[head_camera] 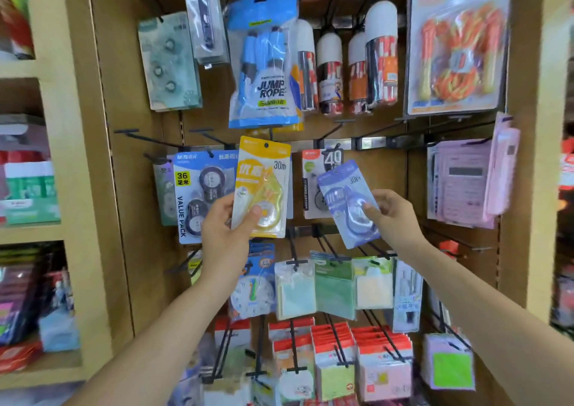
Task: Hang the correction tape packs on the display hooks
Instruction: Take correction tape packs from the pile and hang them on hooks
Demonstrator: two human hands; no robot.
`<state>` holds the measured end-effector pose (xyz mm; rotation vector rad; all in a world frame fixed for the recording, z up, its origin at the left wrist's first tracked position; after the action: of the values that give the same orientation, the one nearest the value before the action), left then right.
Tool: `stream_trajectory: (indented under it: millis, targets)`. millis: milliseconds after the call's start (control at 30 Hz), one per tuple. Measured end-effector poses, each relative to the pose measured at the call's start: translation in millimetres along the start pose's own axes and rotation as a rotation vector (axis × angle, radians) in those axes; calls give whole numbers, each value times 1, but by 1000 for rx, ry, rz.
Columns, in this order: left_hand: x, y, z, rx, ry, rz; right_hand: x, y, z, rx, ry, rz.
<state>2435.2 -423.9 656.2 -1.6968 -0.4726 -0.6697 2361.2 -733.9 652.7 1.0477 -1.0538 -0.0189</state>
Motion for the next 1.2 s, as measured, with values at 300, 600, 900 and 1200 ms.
stream_trajectory:
  millis: [300, 600, 900, 1200]
  targets:
    - [2, -4, -1, -48, 0, 33, -3, -7, -25, 221, 42, -204]
    - [0, 15, -11, -61, 39, 144, -11, -8, -25, 147, 38, -171]
    - [-16, 11, 4, -112, -33, 110, -16, -5, -23, 91, 22, -162]
    - [8, 15, -12, -154, 19, 182, -15, -4, -26, 83, 18, -166]
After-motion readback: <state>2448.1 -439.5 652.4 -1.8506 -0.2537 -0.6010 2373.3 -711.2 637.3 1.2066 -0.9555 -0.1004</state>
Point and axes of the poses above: each hand's wrist, its own x-axis towards the middle knuckle, its own z-axis out of the back of the hand, y = z × x, the point moved 5 cm from there along x, towards the middle knuckle, and after that the axes turned 3 degrees about z, right-handed, at the moved point
